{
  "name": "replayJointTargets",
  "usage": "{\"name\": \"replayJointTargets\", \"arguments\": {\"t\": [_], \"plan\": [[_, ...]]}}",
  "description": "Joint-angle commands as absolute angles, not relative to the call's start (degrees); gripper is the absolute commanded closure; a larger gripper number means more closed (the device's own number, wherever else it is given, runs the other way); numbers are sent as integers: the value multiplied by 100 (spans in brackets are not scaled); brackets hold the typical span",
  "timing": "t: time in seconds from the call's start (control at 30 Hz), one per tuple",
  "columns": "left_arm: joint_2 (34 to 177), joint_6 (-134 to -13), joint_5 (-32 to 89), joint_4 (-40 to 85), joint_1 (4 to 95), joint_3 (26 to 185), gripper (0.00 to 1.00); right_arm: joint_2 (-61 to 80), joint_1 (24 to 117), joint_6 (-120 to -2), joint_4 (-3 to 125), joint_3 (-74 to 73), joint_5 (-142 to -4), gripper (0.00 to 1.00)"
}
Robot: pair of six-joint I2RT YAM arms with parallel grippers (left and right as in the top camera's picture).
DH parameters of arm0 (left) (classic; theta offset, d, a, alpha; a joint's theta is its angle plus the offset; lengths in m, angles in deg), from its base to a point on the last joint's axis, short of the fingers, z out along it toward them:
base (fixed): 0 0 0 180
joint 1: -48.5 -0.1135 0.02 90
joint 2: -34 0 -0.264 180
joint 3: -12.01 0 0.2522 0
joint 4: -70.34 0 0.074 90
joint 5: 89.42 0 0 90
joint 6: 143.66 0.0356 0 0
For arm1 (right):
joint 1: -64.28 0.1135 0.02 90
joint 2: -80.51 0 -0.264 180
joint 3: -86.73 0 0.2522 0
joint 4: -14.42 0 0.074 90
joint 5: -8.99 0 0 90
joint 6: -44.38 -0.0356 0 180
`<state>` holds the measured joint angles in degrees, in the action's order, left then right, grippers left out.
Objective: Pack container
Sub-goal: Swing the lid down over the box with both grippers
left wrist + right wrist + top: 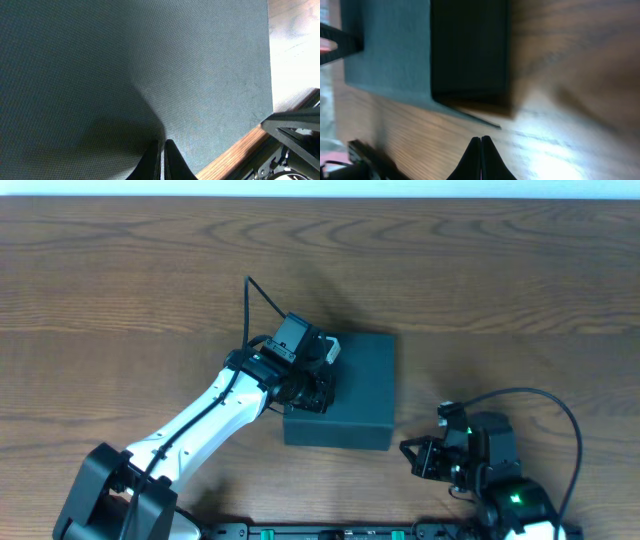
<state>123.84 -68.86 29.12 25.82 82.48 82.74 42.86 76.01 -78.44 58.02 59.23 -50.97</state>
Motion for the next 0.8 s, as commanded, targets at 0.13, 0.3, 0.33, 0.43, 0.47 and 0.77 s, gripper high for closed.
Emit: {"name": "replayJointTargets", "arguments": {"t": [0.13,0.3,0.33,0.43,0.47,0.77], "plan": [[12575,-6912,2778,2566,8261,8243,94,3246,8182,-8309,4294,6105,-4810,98],[12575,-6912,2780,2558,8261,8243,94,2426,8711,-8716,3332,6102,-5127,98],[12575,-6912,2780,2558,8261,8243,94,2289,8779,-8788,3313,6102,-5315,98],[12575,-6914,2783,2556,8261,8243,94,1943,8873,-8930,3212,6100,-5586,98],[12575,-6914,2794,2553,8261,8243,94,1902,8873,-8930,3166,6091,-5479,98],[11698,-6919,2732,2282,8101,8272,94,2700,8873,-8657,4139,5401,-4992,98]]}}
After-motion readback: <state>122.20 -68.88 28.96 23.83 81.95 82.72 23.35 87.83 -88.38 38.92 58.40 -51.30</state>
